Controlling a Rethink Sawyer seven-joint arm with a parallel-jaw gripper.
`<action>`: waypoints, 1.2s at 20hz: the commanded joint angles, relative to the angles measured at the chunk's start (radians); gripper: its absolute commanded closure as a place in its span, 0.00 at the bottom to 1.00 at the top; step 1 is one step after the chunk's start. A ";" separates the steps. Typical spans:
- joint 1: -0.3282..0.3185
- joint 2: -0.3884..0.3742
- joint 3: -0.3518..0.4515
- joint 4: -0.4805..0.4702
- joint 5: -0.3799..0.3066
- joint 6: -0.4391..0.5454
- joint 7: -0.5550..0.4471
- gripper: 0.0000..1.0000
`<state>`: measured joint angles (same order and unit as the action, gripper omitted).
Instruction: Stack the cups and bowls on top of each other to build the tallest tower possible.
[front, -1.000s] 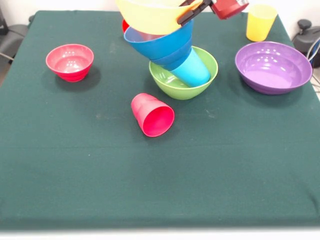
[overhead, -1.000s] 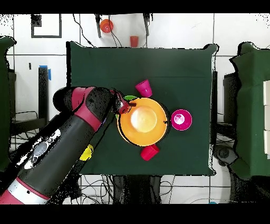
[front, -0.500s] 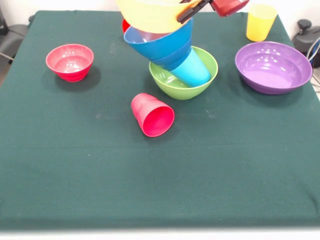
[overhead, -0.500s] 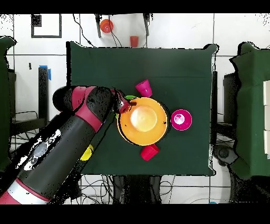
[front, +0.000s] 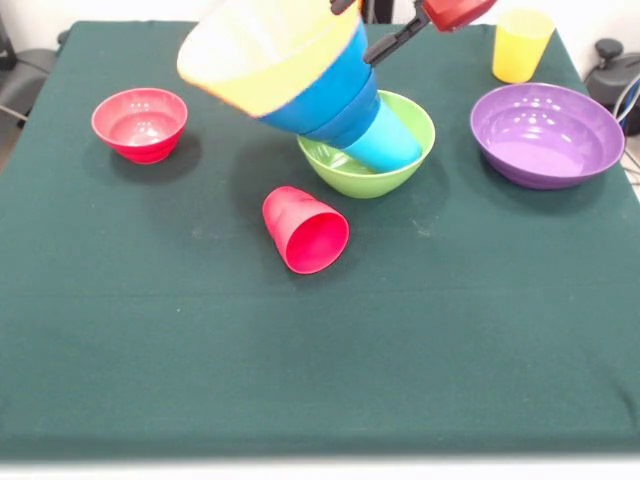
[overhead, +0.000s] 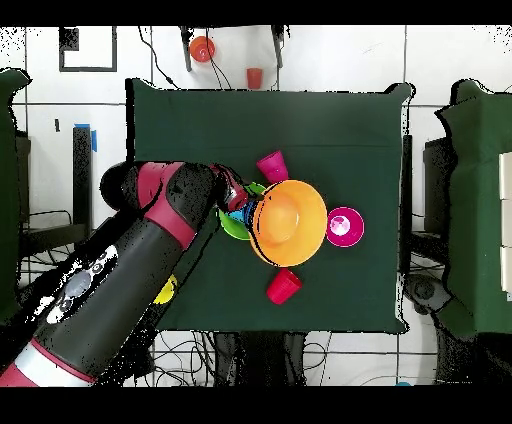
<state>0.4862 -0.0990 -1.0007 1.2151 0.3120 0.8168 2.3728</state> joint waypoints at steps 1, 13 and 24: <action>-0.021 0.001 0.147 0.030 0.020 -0.036 0.174 0.00; -0.012 0.019 0.130 0.019 0.011 -0.049 0.186 0.00; -0.017 0.009 0.146 0.034 0.009 -0.049 0.166 0.00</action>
<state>0.4862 -0.0992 -1.0007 1.2151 0.3118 0.8168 2.3728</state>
